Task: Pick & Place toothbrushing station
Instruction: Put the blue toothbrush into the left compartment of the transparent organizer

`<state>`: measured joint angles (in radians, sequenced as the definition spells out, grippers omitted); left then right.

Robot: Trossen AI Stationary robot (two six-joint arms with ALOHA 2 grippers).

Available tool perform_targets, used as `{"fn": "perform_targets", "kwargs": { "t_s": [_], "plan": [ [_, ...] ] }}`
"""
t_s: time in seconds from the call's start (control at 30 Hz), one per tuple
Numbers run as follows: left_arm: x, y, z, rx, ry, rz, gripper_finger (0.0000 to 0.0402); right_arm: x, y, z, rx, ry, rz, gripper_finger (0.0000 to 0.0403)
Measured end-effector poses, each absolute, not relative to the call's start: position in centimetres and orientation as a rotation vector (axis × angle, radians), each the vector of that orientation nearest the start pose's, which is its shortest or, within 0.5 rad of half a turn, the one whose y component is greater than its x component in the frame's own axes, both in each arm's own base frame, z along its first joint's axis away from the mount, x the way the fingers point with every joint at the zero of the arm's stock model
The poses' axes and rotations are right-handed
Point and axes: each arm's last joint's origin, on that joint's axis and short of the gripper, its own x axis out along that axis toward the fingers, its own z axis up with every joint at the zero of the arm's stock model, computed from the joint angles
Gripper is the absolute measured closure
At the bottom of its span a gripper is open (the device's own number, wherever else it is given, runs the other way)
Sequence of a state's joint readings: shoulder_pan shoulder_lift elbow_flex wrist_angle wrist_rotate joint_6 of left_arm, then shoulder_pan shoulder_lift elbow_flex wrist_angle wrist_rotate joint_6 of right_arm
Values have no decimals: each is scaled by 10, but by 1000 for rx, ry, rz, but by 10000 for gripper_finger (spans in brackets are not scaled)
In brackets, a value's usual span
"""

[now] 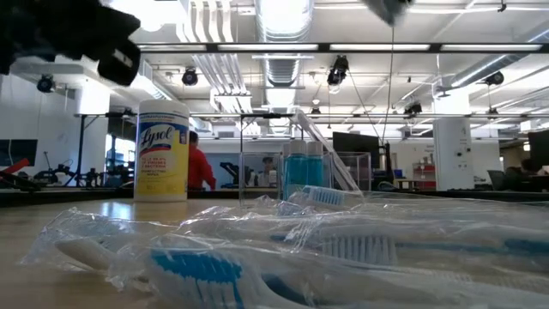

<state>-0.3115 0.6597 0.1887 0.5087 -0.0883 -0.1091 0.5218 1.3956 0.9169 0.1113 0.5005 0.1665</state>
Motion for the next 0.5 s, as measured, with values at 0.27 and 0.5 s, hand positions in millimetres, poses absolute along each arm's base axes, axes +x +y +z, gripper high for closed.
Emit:
{"fn": "perform_targets", "kwargs": {
  "t_s": [0.27,0.5],
  "plan": [
    [183,-62,241,46,-5,-251,366,293,145,264,-111,203,53,385],
    [223,-84,254,196,28,-285,284,311,152,237,-222,121,-13,385]
  ]
}}
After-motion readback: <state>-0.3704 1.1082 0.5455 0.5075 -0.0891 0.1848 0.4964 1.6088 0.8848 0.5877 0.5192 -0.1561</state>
